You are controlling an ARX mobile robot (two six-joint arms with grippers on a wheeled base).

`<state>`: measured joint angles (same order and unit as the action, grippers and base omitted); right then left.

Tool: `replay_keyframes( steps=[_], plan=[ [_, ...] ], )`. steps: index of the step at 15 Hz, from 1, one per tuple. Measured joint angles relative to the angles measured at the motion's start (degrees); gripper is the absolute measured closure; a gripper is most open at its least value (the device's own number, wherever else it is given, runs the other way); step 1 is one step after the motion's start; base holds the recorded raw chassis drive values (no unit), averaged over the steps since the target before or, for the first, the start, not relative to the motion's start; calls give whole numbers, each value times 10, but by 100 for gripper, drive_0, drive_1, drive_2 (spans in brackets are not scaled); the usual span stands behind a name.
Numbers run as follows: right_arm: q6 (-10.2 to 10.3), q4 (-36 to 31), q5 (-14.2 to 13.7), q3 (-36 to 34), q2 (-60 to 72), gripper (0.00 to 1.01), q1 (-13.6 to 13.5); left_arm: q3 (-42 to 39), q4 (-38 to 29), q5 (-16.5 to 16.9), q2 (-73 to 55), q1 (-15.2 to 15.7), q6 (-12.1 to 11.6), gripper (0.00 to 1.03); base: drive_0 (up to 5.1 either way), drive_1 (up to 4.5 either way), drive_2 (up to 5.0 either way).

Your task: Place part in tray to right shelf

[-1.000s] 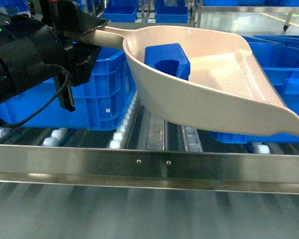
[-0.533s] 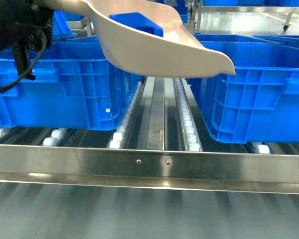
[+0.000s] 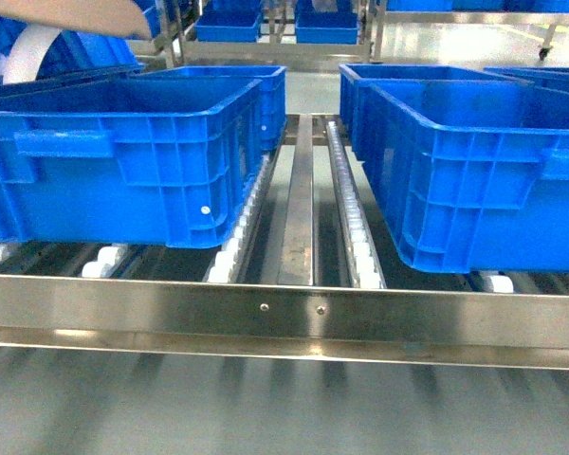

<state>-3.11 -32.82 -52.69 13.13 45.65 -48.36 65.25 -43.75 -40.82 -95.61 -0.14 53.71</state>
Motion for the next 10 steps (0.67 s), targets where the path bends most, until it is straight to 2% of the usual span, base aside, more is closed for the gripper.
replay_keyframes(
  steps=[2, 4, 6, 8, 9, 10],
  plan=[
    [0, 0, 0, 0, 0, 3, 0, 54, 16, -22, -33, 5, -71, 87, 0, 0, 0],
    [0, 0, 0, 0, 0, 3, 0, 78, 19, -23, -37, 8, -119, 87, 0, 0, 0],
    [0, 0, 0, 0, 0, 3, 0, 58, 11, -17, -21, 11, -121, 87, 0, 0, 0],
    [0, 0, 0, 0, 0, 3, 0, -6, -30, -18, 27, 5, -123, 87, 0, 0, 0],
    [0, 0, 0, 0, 0, 3, 0, -57, -64, -23, 75, -8, -133, 87, 0, 0, 0],
    [0, 0, 0, 0, 0, 3, 0, -101, -117, -23, 119, -28, -156, 87, 0, 0, 0]
  ],
)
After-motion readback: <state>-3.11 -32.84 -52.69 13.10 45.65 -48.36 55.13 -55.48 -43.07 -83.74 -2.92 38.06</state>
